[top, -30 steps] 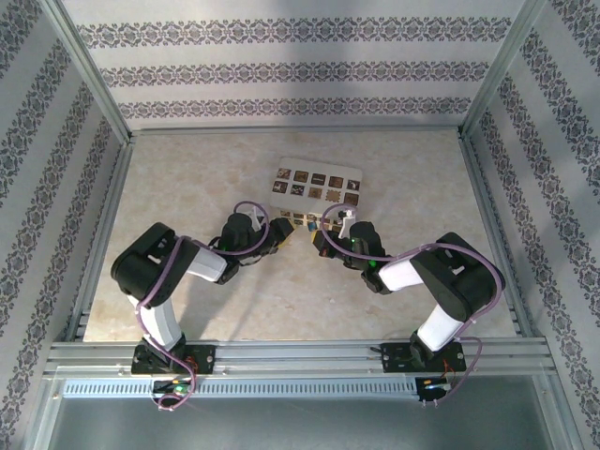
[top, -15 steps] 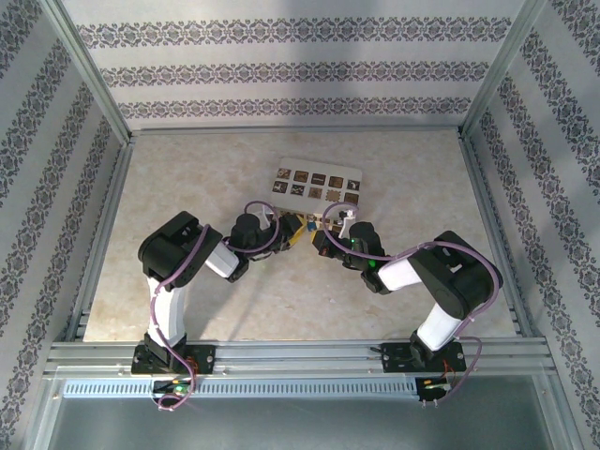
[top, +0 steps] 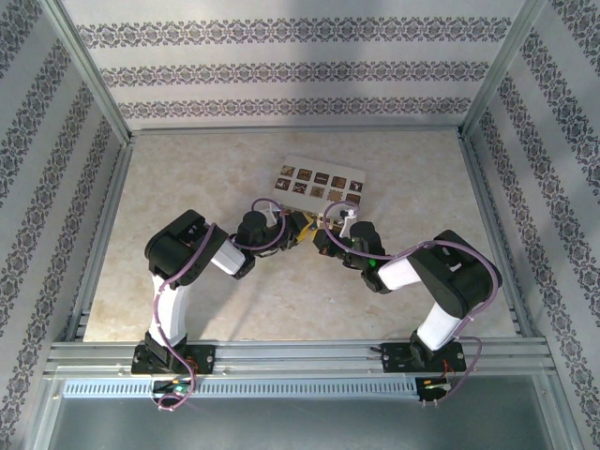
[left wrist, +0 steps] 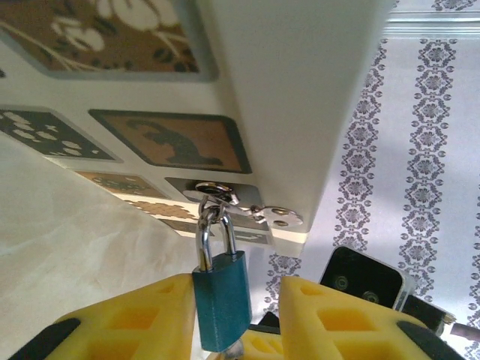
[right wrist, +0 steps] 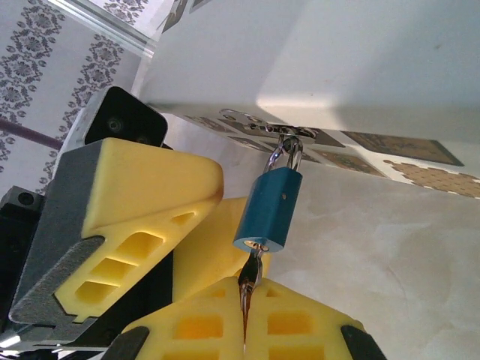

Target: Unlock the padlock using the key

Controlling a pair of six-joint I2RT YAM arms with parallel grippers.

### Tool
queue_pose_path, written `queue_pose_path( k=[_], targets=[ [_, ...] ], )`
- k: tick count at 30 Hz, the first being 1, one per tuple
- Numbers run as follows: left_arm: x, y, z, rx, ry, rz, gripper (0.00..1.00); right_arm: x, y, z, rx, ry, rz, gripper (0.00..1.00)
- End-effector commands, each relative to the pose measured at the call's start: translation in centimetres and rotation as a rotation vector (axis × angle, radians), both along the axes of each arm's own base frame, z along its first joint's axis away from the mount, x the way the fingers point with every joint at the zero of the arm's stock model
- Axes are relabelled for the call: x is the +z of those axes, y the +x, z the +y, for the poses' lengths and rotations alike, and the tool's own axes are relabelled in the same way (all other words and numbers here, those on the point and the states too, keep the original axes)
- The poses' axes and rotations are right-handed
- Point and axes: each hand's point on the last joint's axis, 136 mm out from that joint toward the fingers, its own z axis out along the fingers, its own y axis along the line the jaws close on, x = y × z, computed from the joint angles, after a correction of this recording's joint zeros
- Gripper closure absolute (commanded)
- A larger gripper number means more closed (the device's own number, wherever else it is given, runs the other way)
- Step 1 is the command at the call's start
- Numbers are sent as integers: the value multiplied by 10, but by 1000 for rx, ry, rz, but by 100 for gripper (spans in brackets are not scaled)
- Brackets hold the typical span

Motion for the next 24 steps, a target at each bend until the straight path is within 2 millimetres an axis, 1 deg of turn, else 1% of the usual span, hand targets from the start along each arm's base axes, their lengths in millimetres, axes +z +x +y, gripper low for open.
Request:
queue_pose_path(
  k=[1, 7, 12, 17, 21, 24],
  targets=[
    [3, 1, -10, -8, -23, -3, 69, 14, 6, 3, -4, 41, -35, 100],
    [-1, 1, -15, -2, -42, 12, 75, 16, 7, 5, -5, 56, -32, 100],
    [-2, 1, -12, 19, -40, 15, 80, 18, 7, 5, -7, 62, -31, 100],
    [0, 2, -9, 37, -42, 10, 85, 17, 7, 4, -11, 62, -26, 100],
    [5, 2, -6, 48, -31, -3, 88, 21, 7, 2, -21, 71, -36, 100],
    [9, 2, -5, 55, -25, -19, 89, 23, 6, -7, -45, 60, -51, 88]
  ],
)
